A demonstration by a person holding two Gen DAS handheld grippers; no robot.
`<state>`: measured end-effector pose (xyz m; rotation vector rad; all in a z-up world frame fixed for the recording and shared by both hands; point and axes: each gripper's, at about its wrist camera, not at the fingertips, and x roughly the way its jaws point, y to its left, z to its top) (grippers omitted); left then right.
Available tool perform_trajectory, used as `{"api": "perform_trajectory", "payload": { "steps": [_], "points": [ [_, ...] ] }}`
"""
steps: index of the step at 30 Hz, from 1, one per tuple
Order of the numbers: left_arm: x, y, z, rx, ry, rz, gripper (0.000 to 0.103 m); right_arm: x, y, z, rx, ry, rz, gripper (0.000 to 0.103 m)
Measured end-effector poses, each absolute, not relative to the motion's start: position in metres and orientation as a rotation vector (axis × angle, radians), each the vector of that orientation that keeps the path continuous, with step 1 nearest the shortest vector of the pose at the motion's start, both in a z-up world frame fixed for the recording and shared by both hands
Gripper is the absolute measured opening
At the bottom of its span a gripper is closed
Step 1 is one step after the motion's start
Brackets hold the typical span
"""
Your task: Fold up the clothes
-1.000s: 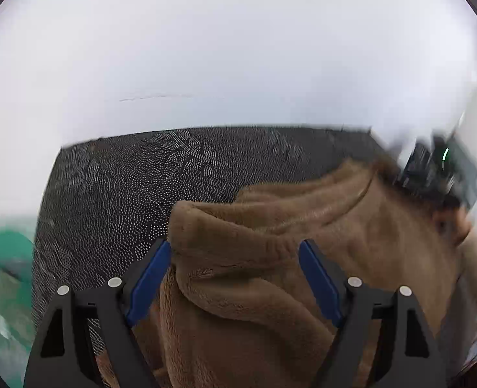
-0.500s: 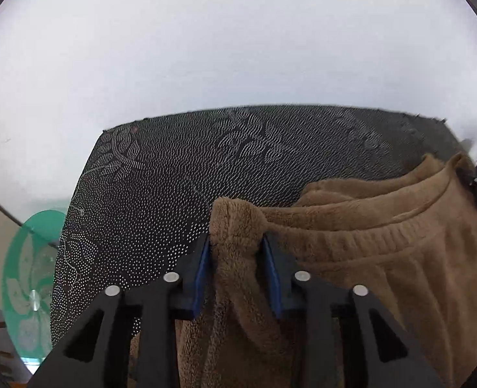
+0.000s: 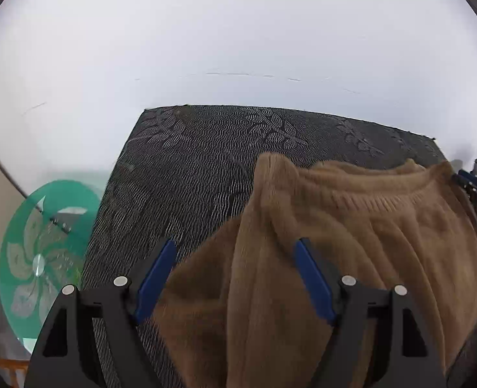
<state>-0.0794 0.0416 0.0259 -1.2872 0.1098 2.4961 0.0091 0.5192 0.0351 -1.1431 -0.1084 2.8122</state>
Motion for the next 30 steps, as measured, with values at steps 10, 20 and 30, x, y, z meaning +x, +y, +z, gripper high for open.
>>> {"api": "perform_trajectory", "payload": {
  "steps": [10, 20, 30],
  "points": [
    [-0.033, 0.065, 0.007, -1.281, 0.424, 2.483, 0.080, 0.071, 0.462, 0.041, -1.366, -0.126, 3.031, 0.054],
    [-0.031, 0.033, -0.011, -1.306, 0.206, 2.517, 0.091, 0.060, 0.495, -0.003, -1.438, -0.060, 2.938, 0.056],
    [-0.018, 0.032, 0.014, -1.293, 0.122, 2.586, 0.094, 0.060, 0.490, 0.003, -1.438, -0.036, 2.882, 0.057]
  ]
}}
